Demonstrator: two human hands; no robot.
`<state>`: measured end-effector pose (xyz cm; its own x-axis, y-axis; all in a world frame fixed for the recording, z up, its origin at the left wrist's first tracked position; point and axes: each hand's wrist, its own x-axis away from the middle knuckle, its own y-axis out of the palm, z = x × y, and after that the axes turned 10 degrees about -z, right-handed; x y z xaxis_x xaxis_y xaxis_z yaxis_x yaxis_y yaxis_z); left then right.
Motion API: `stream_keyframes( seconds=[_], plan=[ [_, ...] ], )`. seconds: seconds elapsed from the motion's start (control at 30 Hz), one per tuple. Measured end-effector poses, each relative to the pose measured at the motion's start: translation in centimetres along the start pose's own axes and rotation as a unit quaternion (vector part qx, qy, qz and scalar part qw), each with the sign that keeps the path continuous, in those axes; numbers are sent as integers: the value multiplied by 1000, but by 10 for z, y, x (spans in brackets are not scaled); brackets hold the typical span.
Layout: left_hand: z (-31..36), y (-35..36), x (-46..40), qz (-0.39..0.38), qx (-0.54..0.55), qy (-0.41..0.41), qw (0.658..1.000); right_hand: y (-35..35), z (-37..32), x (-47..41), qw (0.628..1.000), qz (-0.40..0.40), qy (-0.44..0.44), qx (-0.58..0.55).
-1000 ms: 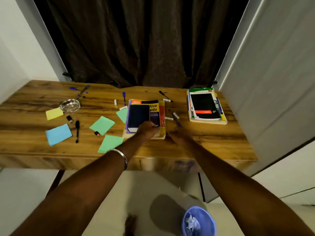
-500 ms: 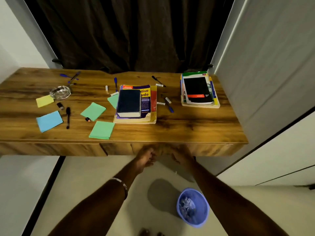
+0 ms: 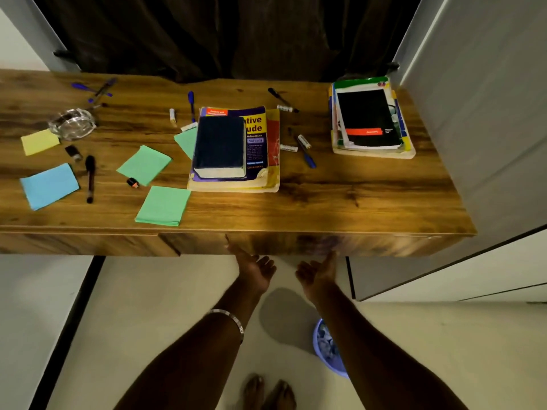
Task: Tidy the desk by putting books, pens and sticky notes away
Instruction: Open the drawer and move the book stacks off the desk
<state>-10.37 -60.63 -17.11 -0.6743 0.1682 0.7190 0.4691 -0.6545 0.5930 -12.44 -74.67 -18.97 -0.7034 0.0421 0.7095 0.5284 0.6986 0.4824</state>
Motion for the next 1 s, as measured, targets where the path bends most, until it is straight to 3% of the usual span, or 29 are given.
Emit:
stream_keyframes(
  seconds=[0.2,0.33,0.67,1.0],
  plan=[
    [-3,1,-20,-20,74,13,997,1,3,-32,995,3,-3,-99],
    [-7,-3,-31,-101,104,34,989,-1,1,-45,990,5,-24,-138],
    [-2,-13,-31,-90,158,-16,983,-2,-3,-52,975,-59,-55,-207],
    [-25,-38,-15,-80,131,-13,988,-25,21,-43,968,-15,-48,-246]
  ],
)
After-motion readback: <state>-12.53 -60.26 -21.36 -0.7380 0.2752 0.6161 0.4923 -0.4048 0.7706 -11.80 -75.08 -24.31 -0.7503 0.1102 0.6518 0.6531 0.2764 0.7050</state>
